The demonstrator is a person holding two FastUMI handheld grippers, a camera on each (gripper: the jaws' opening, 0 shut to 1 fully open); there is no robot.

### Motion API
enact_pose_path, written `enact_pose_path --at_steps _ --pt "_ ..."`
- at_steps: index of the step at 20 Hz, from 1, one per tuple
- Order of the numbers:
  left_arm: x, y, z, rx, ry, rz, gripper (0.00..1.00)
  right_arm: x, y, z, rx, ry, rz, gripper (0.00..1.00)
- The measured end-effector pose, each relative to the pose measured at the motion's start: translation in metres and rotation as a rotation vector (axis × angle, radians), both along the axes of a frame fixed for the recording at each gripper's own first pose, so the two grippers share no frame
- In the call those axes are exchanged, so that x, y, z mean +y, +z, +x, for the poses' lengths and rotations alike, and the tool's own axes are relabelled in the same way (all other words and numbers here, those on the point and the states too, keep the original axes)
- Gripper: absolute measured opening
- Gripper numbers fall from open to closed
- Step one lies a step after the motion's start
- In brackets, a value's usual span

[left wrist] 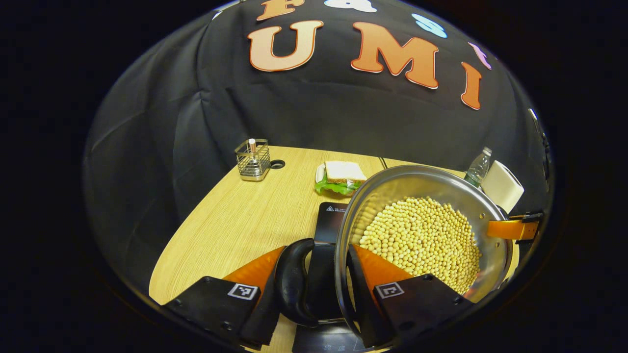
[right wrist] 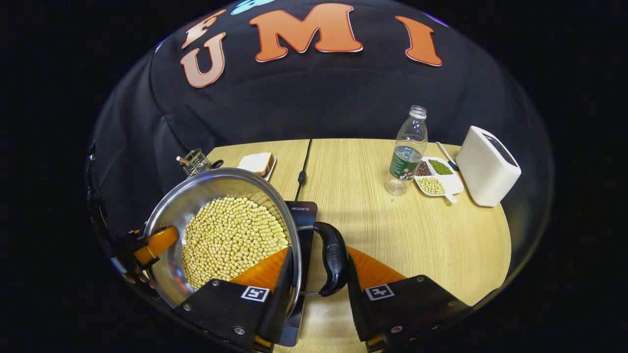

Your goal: First push the handle of the pot to place it horizontally, then grasp the pot with both hands and set it on the induction cooktop.

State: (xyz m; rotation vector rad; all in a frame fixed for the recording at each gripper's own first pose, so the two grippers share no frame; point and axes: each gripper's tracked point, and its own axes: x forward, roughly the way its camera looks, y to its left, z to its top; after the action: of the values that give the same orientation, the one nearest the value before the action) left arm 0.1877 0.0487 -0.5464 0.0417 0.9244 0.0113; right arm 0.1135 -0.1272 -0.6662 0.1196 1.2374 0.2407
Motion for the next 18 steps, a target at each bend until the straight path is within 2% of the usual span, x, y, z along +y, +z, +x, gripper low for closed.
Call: enact_pose_path --at_steps 1,2,4,5,6,8,9,11,12,16,18 --pt "0.000 -0.002 0.004 0.003 -0.003 0.003 0.69 0.001 0.000 0.000 0.007 0.001 0.003 0.57" --pt "0.001 -0.005 0.005 0.007 -0.005 0.005 0.72 0.001 0.001 0.001 0.010 -0.001 0.005 0.57" --pt "0.004 -0.011 0.005 0.011 -0.007 0.008 0.69 0.001 0.000 0.002 0.014 -0.001 0.003 0.57" --pt "0.004 -0.013 0.008 0.010 -0.008 0.008 0.76 0.001 0.001 0.001 0.015 0.000 0.000 0.57" --pt "0.005 -0.017 0.009 0.017 -0.008 0.007 0.76 0.001 0.001 0.001 0.019 0.002 -0.001 0.56" --pt "0.008 -0.023 0.014 0.020 -0.008 0.006 0.69 0.001 0.001 0.001 0.026 0.001 -0.003 0.57" --pt "0.008 -0.025 0.017 0.022 -0.007 0.006 0.76 0.001 0.000 0.001 0.027 0.000 -0.005 0.57" --pt "0.008 -0.030 0.017 0.028 -0.005 0.005 0.69 0.002 -0.001 -0.001 0.037 -0.002 -0.008 0.57" --pt "0.008 -0.033 0.016 0.033 -0.002 0.000 0.72 0.002 0.000 -0.001 0.040 -0.003 -0.011 0.57" --pt "0.013 -0.054 0.022 0.064 0.003 -0.018 0.69 0.000 0.006 0.000 0.060 -0.003 -0.030 0.57" --pt "0.018 -0.059 0.024 0.053 0.007 -0.030 0.73 -0.002 0.007 0.003 0.045 -0.010 -0.031 0.56"
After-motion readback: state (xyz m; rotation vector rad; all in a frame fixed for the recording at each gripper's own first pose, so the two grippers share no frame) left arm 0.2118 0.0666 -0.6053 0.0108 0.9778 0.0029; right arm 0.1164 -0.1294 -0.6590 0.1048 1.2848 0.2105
